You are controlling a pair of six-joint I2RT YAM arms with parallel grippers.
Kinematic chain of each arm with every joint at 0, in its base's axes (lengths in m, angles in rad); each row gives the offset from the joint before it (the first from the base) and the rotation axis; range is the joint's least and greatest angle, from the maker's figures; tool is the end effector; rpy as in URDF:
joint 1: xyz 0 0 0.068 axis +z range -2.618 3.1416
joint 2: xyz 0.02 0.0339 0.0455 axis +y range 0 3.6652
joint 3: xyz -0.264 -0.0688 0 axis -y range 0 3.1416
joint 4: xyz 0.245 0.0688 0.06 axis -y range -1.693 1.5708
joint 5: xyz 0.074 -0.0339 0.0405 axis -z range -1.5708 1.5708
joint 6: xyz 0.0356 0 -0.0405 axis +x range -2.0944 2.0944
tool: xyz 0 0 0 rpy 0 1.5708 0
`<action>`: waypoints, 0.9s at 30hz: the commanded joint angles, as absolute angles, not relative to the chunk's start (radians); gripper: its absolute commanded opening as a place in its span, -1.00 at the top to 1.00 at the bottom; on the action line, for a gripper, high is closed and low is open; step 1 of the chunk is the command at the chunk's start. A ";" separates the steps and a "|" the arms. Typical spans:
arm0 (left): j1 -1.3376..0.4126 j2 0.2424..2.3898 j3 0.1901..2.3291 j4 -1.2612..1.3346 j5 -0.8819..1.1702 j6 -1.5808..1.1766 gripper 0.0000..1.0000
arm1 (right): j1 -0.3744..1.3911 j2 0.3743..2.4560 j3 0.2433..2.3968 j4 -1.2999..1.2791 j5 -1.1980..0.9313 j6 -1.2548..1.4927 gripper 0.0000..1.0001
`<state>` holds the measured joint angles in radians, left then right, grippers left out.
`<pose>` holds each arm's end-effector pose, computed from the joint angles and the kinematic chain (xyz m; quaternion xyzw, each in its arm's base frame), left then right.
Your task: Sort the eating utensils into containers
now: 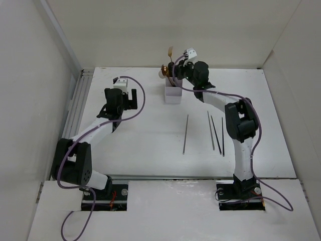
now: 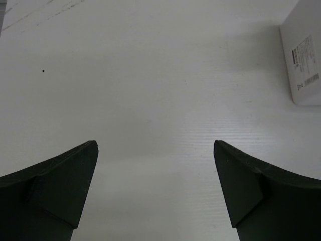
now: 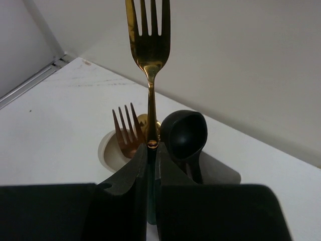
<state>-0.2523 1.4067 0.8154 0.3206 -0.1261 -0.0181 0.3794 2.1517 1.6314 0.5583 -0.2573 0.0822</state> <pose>0.3101 -0.0753 0.2580 0.0549 0.7935 -0.0317 0.6053 0.4756 0.1994 0.2686 -0.1932 0.6666 0.2501 0.6752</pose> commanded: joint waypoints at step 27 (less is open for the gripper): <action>-0.227 1.543 0.925 0.396 -0.160 0.014 -1.00 | 0.360 2.134 1.508 0.713 -0.413 -0.199 1.00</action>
